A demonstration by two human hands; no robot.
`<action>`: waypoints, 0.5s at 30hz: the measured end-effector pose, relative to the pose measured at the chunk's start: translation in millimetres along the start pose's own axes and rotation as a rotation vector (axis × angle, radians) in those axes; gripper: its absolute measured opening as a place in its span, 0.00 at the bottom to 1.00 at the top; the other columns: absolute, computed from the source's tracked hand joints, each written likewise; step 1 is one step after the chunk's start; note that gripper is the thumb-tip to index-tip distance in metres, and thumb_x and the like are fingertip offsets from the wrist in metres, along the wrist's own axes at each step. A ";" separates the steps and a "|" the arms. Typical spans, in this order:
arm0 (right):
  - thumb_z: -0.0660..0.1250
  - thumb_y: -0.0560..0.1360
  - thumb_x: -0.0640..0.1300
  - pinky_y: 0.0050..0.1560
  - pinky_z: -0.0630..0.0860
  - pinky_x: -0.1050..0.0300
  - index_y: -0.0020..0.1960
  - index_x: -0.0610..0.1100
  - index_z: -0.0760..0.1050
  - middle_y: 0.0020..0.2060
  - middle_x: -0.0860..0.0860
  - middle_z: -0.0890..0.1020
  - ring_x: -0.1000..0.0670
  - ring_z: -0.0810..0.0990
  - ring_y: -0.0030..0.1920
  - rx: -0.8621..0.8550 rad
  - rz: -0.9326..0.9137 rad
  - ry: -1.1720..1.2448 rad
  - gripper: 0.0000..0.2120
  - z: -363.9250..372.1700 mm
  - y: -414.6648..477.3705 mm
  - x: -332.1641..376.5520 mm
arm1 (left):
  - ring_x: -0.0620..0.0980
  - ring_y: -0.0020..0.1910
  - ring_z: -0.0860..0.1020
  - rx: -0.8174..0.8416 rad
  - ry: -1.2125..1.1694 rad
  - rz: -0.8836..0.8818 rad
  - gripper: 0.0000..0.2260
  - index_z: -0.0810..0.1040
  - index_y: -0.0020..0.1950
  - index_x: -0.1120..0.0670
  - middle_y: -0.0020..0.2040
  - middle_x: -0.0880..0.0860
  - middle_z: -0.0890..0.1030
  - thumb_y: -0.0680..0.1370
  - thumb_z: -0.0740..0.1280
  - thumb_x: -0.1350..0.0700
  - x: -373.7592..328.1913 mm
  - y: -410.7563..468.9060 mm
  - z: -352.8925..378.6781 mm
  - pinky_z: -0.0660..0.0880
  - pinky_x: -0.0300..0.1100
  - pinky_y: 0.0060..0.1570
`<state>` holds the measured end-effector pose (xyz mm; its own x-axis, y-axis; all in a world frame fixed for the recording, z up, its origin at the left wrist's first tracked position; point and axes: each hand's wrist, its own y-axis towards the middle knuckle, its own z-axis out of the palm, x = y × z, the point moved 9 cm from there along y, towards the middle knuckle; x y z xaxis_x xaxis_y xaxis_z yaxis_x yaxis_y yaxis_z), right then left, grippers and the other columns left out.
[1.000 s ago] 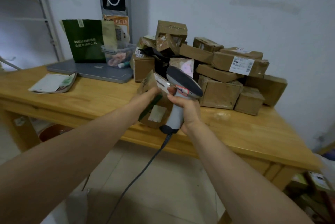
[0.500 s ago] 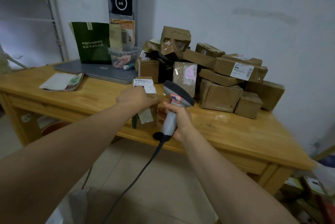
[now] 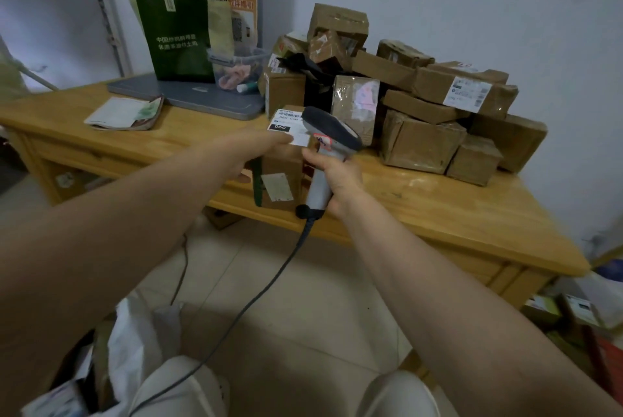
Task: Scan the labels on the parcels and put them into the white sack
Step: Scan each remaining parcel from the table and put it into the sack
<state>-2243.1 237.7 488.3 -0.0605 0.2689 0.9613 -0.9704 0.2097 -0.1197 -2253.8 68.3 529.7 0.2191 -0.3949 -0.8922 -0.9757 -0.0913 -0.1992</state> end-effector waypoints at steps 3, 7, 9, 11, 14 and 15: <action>0.78 0.65 0.37 0.53 0.79 0.45 0.45 0.46 0.73 0.45 0.48 0.82 0.43 0.81 0.49 0.000 -0.026 -0.017 0.16 -0.2 -4.9 -1.3 | 0.58 0.56 0.75 0.000 -0.273 -0.138 0.15 0.72 0.60 0.53 0.61 0.56 0.74 0.77 0.68 0.49 27.8 -6.8 -10.4 0.72 0.59 0.58; 0.77 0.65 0.33 0.51 0.80 0.45 0.43 0.47 0.71 0.42 0.49 0.81 0.45 0.81 0.46 -0.018 -0.022 -0.028 0.18 -9.9 -15.5 -21.2 | 0.63 0.53 0.76 0.207 -0.650 -0.241 0.09 0.76 0.50 0.53 0.59 0.61 0.74 0.74 0.71 0.53 73.8 -11.4 5.8 0.79 0.57 0.34; 0.76 0.65 0.33 0.50 0.79 0.47 0.43 0.47 0.72 0.41 0.49 0.81 0.46 0.81 0.45 -0.030 -0.005 -0.045 0.17 -15.3 -21.4 -36.1 | 0.60 0.52 0.76 0.288 -0.719 -0.234 0.13 0.77 0.52 0.52 0.57 0.60 0.75 0.70 0.72 0.53 92.7 -13.5 17.1 0.77 0.52 0.38; 0.76 0.64 0.33 0.51 0.80 0.46 0.45 0.46 0.73 0.43 0.48 0.82 0.45 0.81 0.47 -0.026 0.014 -0.048 0.16 -18.4 -26.3 -48.0 | 0.57 0.50 0.77 0.341 -0.739 -0.197 0.20 0.76 0.56 0.51 0.55 0.57 0.78 0.65 0.71 0.51 101.7 -17.2 27.3 0.74 0.48 0.43; 0.76 0.64 0.35 0.50 0.79 0.47 0.47 0.47 0.74 0.46 0.48 0.82 0.44 0.80 0.50 -0.017 0.031 -0.053 0.17 -22.9 -31.2 -56.5 | 0.54 0.48 0.78 0.384 -0.764 -0.174 0.20 0.76 0.55 0.51 0.48 0.54 0.81 0.64 0.70 0.51 108.1 -20.4 38.5 0.73 0.45 0.47; 0.76 0.64 0.34 0.49 0.79 0.48 0.47 0.47 0.74 0.46 0.48 0.82 0.44 0.81 0.50 -0.010 0.031 -0.044 0.17 -24.5 -31.8 -56.7 | 0.53 0.48 0.78 0.389 -0.764 -0.170 0.19 0.77 0.55 0.51 0.48 0.54 0.81 0.64 0.70 0.52 109.9 -21.2 39.4 0.73 0.44 0.46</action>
<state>-2203.1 238.8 431.5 -0.1006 0.2341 0.9670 -0.9655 0.2118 -0.1517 -2209.1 62.9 419.9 0.4359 0.3296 -0.8374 -0.8922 0.2807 -0.3539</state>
